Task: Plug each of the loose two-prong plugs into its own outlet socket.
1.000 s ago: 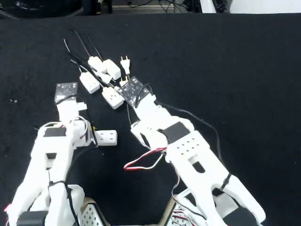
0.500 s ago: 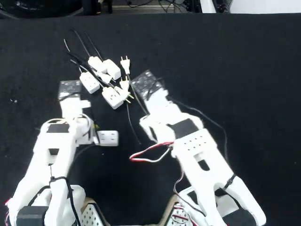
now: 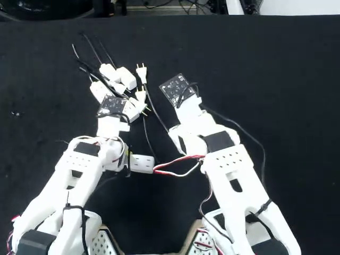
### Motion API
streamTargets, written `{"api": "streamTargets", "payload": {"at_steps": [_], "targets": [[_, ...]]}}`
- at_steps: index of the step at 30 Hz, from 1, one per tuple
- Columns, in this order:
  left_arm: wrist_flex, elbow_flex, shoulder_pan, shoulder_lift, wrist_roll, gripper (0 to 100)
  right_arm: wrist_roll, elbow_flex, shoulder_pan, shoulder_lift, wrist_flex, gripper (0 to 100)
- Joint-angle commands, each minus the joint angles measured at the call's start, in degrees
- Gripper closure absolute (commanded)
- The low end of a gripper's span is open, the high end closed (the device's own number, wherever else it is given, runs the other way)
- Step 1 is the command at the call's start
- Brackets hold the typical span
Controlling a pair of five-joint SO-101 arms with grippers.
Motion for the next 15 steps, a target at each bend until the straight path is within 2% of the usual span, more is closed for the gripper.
{"api": "streamTargets", "payload": {"at_steps": [1, 4, 6, 11, 15], "targets": [[0.4, -0.3, 2.7, -0.6, -0.6, 80, 2.3, -3.4, 1.1, -2.1, 0.5, 98.8], [0.5, -0.3, 3.7, -0.7, -0.6, 80, 3.3, -3.3, 1.1, -2.1, 1.0, 98.8], [0.7, -0.8, 1.7, -0.7, -0.6, 80, 4.5, -3.5, 1.0, -2.1, 2.0, 98.8], [6.8, -5.9, -11.9, -4.4, 0.6, 80, 9.0, -3.8, 0.8, -2.3, 3.3, 98.8], [7.2, -5.7, -22.4, -9.0, 3.0, 80, 12.7, -4.7, -0.4, -2.3, 4.0, 98.8]]}}
